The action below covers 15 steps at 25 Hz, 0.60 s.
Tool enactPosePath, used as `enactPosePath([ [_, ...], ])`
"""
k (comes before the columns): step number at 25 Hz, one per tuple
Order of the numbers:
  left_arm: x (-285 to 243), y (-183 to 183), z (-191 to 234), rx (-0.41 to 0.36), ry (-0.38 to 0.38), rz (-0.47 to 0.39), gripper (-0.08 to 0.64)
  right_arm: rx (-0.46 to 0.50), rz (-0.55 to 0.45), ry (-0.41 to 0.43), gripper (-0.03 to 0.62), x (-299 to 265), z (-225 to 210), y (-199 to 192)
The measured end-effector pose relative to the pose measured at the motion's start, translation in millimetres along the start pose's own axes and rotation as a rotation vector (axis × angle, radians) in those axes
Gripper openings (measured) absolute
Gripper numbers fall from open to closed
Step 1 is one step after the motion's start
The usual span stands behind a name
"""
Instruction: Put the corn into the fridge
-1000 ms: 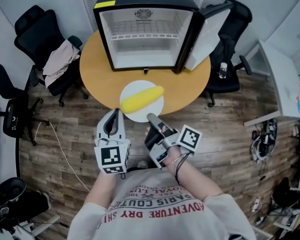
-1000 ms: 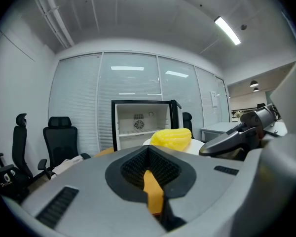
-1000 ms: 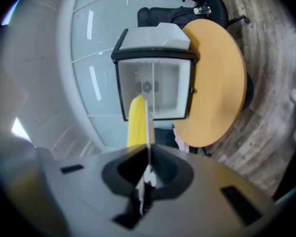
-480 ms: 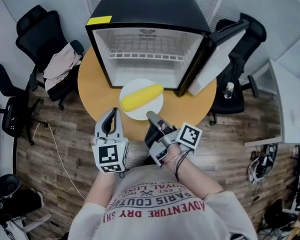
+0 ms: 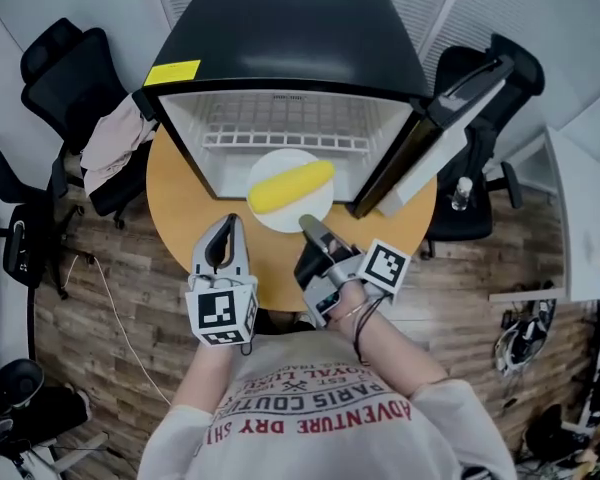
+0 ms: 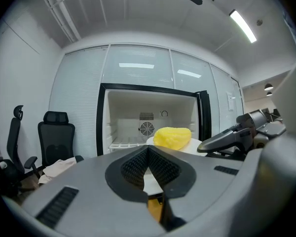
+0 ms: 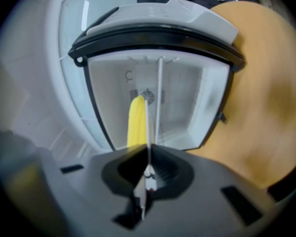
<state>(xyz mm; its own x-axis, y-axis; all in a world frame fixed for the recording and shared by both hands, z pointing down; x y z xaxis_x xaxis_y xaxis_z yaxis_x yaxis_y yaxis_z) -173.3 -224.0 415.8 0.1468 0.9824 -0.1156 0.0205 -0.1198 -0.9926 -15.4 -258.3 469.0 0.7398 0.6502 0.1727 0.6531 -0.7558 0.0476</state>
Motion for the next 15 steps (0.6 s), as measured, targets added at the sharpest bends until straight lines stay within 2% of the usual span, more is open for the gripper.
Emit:
enactPosePath([
  [6,-43.6,12.0,17.6,-0.047,-0.067,-0.016,0.025,-0.015,-0.087,-0.017,0.038,-37.0,-10.3,8.5],
  [15,-98.8,15.8,35.9,-0.05,-0.146,-0.002,0.025,0.013,-0.197,-0.038,0.038,-83.4,-18.0,26.1],
])
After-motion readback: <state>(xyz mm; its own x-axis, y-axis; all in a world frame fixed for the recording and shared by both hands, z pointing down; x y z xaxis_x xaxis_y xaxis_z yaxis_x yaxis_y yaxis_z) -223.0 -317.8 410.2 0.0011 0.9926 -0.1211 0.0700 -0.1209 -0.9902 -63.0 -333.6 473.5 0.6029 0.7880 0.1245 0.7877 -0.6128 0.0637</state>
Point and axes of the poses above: the fingertips, and each gripper's own axes: x backward along the fingers, z to its left, y out of its top, the point moved 4 cm from there along x, backward along the fingers, and after that the axes turned 14 degrees about y, right-handed, at the moved point
